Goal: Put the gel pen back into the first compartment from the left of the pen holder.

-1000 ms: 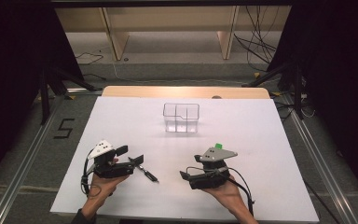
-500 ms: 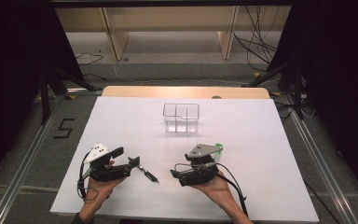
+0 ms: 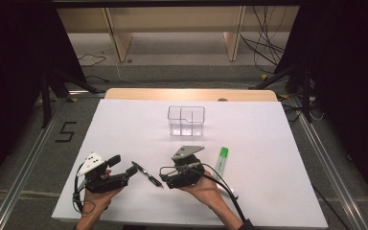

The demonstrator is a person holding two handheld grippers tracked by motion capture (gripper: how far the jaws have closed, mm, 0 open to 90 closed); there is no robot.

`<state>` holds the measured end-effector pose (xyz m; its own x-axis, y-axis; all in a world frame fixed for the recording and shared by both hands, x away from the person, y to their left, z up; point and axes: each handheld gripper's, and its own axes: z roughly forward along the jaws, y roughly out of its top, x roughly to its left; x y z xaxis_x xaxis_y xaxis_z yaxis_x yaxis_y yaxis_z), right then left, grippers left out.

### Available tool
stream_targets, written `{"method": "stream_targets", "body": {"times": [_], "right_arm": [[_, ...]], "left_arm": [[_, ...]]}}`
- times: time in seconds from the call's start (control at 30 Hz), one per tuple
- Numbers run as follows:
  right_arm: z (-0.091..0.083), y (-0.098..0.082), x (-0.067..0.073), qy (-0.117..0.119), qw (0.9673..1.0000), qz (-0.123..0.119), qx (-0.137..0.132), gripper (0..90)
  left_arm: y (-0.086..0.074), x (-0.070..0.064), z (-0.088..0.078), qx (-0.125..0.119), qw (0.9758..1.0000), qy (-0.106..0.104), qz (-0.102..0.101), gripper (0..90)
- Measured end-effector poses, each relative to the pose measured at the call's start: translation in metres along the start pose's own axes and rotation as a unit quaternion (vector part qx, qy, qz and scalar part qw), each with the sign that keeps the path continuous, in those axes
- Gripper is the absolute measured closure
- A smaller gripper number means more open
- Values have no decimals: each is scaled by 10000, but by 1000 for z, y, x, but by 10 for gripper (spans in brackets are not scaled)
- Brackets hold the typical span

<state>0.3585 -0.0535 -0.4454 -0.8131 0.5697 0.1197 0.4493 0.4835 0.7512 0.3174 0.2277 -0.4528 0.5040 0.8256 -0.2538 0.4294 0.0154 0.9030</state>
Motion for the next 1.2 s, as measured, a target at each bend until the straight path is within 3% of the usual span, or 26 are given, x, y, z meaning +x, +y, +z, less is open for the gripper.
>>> {"method": "stream_targets", "body": {"times": [0.2, 0.43, 0.6, 1.2], "right_arm": [[19, 12, 9, 98, 9997, -96, 220, 359], [41, 23, 7, 221, 9987, -110, 445, 418], [53, 25, 9, 281, 9977, -189, 589, 447], [84, 37, 18, 290, 9946, -349, 937, 597]], "left_arm": [[-1, 0, -4, 12, 10000, 60, 41, 171], [-1, 1, -7, -83, 9999, 118, 48, 174], [-2, 2, -8, -68, 9994, 300, 147, 175], [-2, 17, -12, -156, 9983, 553, 0, 162]]}}
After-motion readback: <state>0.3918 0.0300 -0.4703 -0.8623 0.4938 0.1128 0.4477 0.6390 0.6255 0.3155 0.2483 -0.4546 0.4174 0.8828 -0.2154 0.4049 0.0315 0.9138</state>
